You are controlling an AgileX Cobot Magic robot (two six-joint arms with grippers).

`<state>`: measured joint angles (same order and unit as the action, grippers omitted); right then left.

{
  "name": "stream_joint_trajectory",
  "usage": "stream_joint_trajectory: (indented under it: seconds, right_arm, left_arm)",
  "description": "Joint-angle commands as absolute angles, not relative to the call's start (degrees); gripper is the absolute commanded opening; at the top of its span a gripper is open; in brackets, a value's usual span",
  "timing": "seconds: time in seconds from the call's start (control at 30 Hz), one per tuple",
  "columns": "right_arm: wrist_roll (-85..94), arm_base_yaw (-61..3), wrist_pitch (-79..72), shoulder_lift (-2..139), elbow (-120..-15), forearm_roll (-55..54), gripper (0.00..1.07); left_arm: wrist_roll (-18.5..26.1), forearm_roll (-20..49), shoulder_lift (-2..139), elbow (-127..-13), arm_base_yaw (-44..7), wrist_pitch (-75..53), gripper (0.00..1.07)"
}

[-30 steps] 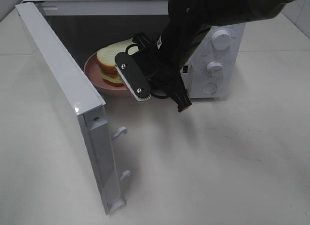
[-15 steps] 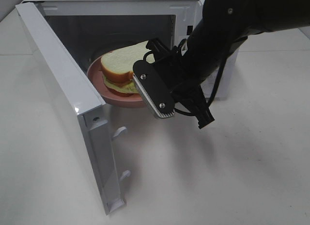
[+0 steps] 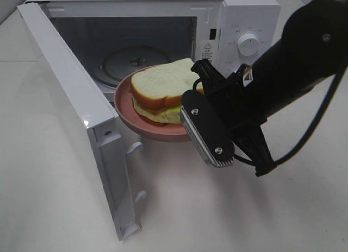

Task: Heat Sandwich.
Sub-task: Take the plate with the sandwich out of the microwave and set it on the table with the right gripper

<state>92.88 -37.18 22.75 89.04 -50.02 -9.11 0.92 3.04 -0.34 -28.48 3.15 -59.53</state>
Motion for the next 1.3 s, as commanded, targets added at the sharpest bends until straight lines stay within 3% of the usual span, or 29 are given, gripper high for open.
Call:
stream_joint_trajectory:
  seconds: [0.03,0.9,1.3]
  right_arm:
    - [93.0,-37.4,20.7,85.8,-47.8,-9.7,0.00]
    - [87.2,-37.4,23.4,69.0,-35.1,-9.1,0.00]
    - [74.4,-37.4,31.2,60.1,-33.2,1.4,0.00]
  left_arm:
    - [1.0,3.2,-1.8,-28.4,3.3,-59.3,0.98]
    - [1.0,3.2,-1.8,-28.4,3.3,-59.3,0.98]
    - [1.0,3.2,-1.8,-28.4,3.3,-59.3,0.98]
